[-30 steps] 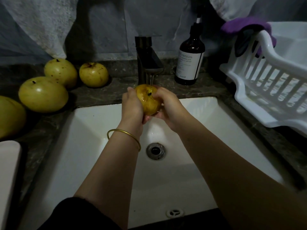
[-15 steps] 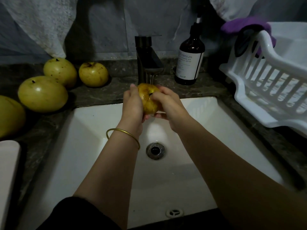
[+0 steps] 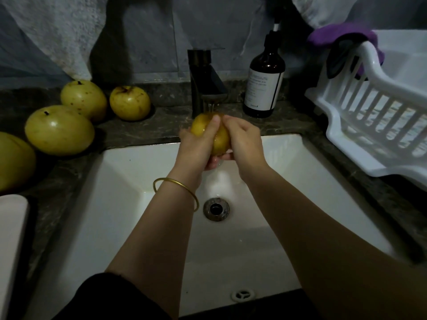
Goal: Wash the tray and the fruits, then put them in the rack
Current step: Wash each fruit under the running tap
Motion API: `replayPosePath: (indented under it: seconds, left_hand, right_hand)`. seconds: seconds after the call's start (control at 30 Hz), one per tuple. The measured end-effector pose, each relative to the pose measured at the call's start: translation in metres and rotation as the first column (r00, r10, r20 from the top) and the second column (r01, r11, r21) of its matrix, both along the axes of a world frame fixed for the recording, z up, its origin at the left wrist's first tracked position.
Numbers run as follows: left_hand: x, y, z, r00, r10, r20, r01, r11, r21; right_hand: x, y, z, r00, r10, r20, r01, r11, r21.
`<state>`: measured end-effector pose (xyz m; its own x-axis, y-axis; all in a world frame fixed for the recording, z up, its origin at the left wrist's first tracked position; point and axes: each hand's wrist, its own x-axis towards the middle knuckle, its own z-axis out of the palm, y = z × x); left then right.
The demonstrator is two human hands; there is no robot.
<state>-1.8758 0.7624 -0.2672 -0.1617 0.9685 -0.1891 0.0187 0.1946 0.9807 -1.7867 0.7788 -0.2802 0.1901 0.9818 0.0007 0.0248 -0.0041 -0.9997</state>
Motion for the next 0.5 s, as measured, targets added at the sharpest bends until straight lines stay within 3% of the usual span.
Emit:
replayPosePath:
  seconds: [0.1,0.23,0.37,0.5]
  left_hand:
    - [-0.003,-0.001,0.002,0.998,0.054,0.044,-0.051,0.996,-0.070]
    - [-0.003,-0.001,0.000,0.990,0.047,0.136,-0.027,0.989,-0.143]
    - [-0.005,-0.003,0.000,0.995,0.060,0.075,-0.047,0.984,-0.170]
    - [-0.008,-0.004,0.005,0.999,-0.001,-0.052,-0.005,0.993,-0.115]
  right_hand:
    - [-0.003,0.000,-0.001,0.995,0.029,0.092,-0.033,0.999,0.039]
    - [-0.005,0.000,0.002,0.981,0.054,0.186,-0.030,0.991,-0.133]
    - [0.004,-0.003,0.008,0.973,0.164,0.162,-0.112,0.951,-0.288]
    - [0.016,-0.007,0.008,0.891,0.429,0.150,-0.353,0.861,-0.367]
